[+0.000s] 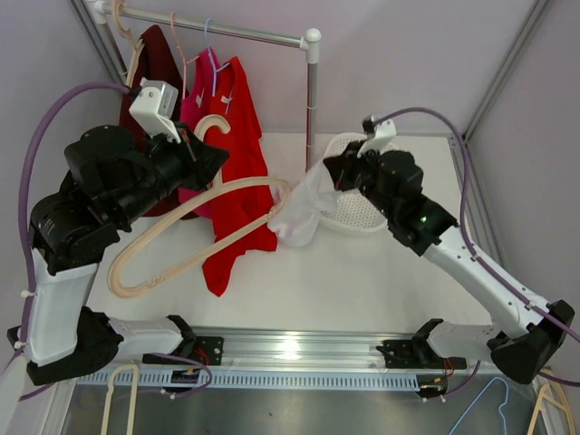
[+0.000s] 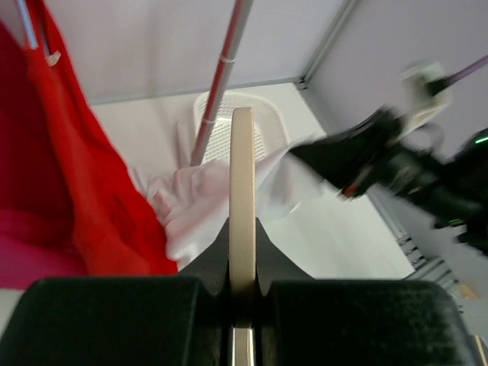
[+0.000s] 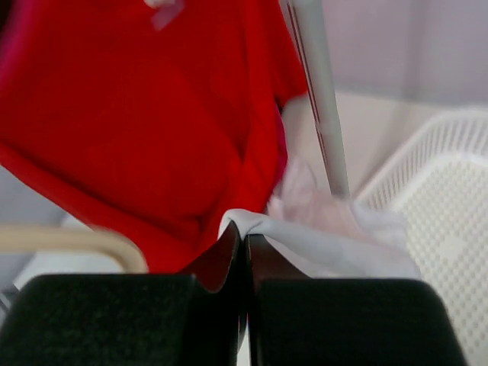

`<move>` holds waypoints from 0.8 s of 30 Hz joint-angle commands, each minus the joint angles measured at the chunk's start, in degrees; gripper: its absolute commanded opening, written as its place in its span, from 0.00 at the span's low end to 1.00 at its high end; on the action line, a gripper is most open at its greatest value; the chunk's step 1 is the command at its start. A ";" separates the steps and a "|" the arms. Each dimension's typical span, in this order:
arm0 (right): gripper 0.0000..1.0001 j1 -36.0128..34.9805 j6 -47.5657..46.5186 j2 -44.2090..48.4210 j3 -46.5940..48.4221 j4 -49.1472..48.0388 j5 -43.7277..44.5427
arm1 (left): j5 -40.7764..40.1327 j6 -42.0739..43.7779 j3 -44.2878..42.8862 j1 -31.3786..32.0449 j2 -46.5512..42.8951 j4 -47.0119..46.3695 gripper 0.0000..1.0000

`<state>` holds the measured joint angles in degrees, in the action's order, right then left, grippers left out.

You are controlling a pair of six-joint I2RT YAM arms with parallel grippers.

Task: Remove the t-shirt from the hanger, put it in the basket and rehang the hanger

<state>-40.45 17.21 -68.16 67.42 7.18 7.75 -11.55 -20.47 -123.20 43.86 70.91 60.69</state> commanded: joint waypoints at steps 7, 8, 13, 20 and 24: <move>0.00 5.36 -9.39 -10.38 31.76 -2.71 2.01 | -7.43 1.13 18.48 0.00 -7.80 -13.55 0.01; 0.00 6.94 -8.78 -11.98 34.51 -2.00 0.53 | -8.13 1.83 21.65 0.00 -8.68 -15.49 0.01; 0.00 14.68 -7.98 -20.42 45.68 -4.10 -1.77 | -12.17 3.15 28.27 -0.09 -11.67 -22.89 0.01; 0.00 17.33 -10.71 -33.60 60.62 -10.60 1.04 | -15.69 4.12 29.42 -0.26 -10.80 -24.38 0.01; 0.00 19.08 -9.66 -44.65 77.19 -7.80 1.48 | -18.24 4.03 30.82 -0.70 -11.24 -26.14 0.01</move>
<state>-22.87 7.97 -108.71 134.15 2.90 7.90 -26.52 -17.45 -93.34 43.64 60.64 39.18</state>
